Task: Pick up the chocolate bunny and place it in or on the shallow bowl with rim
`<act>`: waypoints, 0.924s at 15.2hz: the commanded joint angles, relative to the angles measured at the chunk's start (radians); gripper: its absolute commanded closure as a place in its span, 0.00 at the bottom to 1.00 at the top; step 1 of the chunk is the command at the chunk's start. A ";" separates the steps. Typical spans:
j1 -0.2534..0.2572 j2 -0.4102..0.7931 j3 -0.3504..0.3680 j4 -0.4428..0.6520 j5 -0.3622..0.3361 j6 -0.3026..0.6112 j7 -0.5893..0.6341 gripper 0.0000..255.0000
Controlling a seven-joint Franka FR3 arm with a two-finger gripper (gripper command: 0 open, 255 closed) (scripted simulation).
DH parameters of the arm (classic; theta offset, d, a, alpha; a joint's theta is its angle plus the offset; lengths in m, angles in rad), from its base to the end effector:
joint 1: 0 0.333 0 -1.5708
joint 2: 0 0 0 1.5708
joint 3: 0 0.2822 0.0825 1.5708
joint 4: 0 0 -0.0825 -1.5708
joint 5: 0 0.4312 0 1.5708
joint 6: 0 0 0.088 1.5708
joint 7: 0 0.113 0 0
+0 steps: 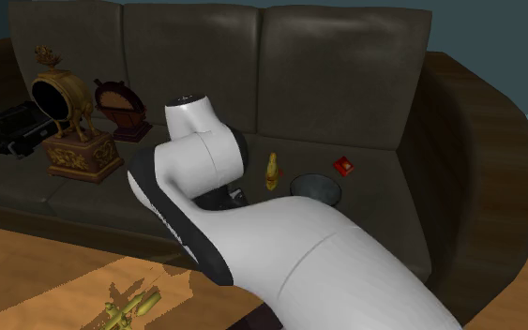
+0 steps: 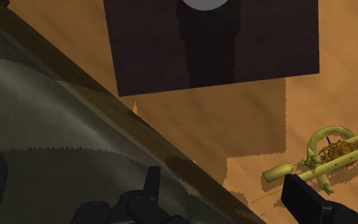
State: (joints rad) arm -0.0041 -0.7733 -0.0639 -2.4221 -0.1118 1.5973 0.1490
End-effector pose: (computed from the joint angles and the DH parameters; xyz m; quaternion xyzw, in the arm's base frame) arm 0.3790 -0.0398 0.5234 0.9945 -0.0957 -0.0245 0.0348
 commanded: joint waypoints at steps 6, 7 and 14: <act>-0.047 0.120 -0.049 0.029 -0.054 0.142 0.009 0.00; -0.056 0.146 -0.059 0.038 -0.063 0.169 0.011 0.00; -0.112 0.329 -0.128 0.128 -0.112 0.338 0.027 0.00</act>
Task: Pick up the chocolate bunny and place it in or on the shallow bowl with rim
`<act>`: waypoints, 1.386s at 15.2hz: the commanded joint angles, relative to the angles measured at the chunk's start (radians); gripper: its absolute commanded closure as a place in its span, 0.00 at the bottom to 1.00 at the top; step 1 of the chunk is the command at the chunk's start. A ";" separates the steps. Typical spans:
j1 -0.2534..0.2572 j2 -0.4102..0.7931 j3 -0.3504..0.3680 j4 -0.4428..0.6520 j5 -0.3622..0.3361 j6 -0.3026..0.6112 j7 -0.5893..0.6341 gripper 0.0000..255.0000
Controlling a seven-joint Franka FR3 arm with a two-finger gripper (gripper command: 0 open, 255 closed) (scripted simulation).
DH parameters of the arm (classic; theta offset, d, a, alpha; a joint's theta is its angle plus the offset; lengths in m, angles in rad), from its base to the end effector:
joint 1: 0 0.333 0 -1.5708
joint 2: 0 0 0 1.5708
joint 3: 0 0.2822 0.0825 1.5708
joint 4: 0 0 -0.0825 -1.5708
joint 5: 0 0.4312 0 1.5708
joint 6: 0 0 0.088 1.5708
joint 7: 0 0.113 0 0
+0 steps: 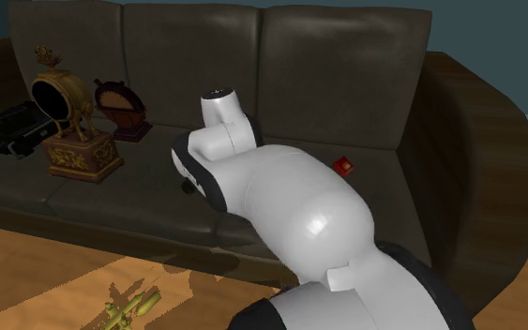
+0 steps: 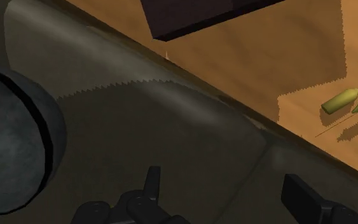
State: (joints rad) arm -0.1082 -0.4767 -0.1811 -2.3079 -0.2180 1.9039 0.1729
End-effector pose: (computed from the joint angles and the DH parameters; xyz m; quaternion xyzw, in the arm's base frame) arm 0.4541 -0.1557 0.4807 0.9794 -0.1887 0.0310 0.0643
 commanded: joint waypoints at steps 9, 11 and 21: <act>-0.066 0.277 -0.101 0.193 -0.016 0.197 0.013 0.00; -0.079 0.331 -0.120 0.241 -0.008 0.225 0.011 0.00; -0.110 0.471 -0.162 0.302 0.026 0.341 -0.003 0.00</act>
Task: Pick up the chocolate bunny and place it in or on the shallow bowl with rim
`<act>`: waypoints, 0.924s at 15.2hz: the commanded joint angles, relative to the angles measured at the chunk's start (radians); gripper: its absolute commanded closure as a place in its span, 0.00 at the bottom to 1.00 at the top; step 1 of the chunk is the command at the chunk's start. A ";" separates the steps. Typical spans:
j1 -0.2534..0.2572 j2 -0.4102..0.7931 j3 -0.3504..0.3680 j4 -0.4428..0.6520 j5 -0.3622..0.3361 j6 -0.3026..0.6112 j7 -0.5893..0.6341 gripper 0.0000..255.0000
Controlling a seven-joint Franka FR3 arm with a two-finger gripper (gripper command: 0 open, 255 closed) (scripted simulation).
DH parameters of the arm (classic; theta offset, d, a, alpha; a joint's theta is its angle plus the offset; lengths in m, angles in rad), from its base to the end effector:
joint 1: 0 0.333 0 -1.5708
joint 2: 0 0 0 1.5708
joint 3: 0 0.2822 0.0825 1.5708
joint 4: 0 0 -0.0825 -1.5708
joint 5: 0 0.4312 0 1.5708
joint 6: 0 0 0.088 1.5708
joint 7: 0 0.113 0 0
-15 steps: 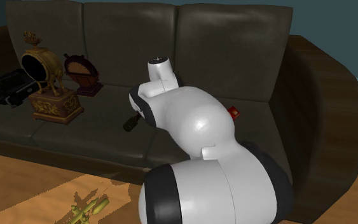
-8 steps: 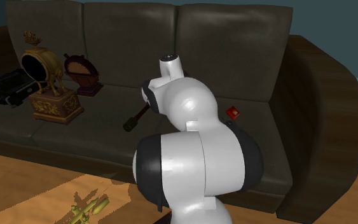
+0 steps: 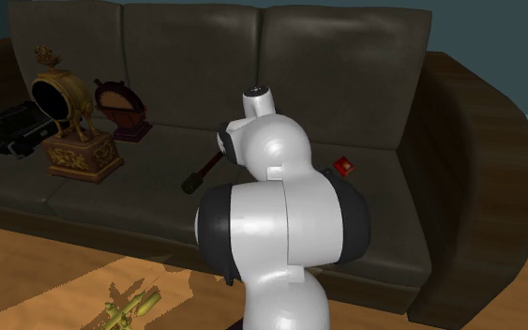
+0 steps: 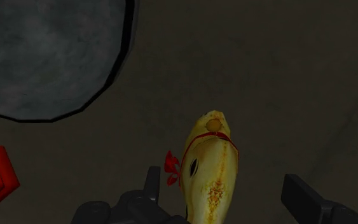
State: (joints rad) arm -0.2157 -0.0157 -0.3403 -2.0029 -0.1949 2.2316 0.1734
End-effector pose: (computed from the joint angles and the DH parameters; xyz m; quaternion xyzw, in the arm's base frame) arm 0.5218 -0.3328 0.4292 0.9408 -0.3060 0.1034 0.1024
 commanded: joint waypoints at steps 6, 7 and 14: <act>-0.004 0.022 -0.004 -0.010 0.007 0.033 -0.006 0.00; -0.004 0.022 -0.004 -0.010 0.007 0.033 -0.006 0.00; -0.004 0.023 -0.004 -0.009 0.007 0.032 -0.006 1.00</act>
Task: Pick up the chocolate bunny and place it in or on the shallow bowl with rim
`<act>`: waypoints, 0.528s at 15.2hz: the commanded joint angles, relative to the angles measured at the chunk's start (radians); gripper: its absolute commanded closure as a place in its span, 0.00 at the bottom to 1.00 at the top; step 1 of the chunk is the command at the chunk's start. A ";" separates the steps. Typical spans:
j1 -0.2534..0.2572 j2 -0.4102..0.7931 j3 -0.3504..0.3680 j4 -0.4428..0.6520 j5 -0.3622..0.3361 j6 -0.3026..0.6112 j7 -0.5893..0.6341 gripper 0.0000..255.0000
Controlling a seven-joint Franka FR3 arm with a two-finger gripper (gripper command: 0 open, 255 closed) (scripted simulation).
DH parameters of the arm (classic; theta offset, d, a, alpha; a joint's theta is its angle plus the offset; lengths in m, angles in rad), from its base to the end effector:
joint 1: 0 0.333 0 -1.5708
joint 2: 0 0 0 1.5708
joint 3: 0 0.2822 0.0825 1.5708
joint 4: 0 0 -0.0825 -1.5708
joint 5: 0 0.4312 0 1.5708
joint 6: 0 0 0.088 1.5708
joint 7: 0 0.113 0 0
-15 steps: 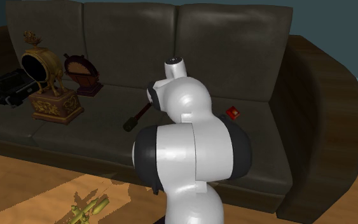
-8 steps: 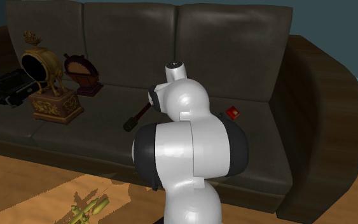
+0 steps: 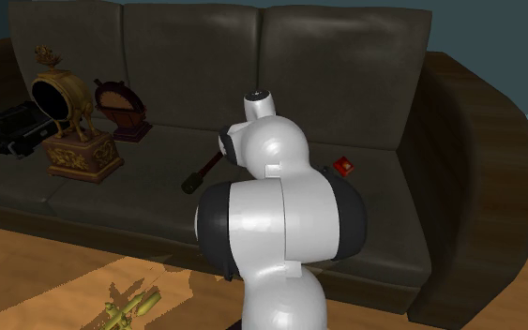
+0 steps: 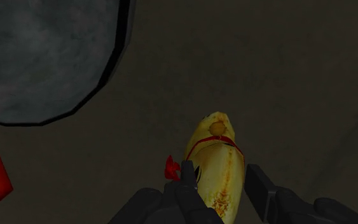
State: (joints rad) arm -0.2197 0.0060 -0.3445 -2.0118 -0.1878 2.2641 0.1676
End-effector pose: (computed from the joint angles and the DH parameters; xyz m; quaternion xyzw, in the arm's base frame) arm 0.5225 -0.3372 0.4153 0.9407 -0.3061 0.1043 0.1025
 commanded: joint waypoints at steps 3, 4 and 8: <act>0.000 0.001 0.000 0.000 0.000 0.000 0.000 1.00; 0.000 0.001 0.000 0.000 0.000 0.000 0.000 1.00; 0.001 -0.010 0.001 0.028 0.000 -0.039 -0.004 1.00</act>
State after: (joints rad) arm -0.2188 -0.0016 -0.3436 -1.9938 -0.1880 2.2375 0.1652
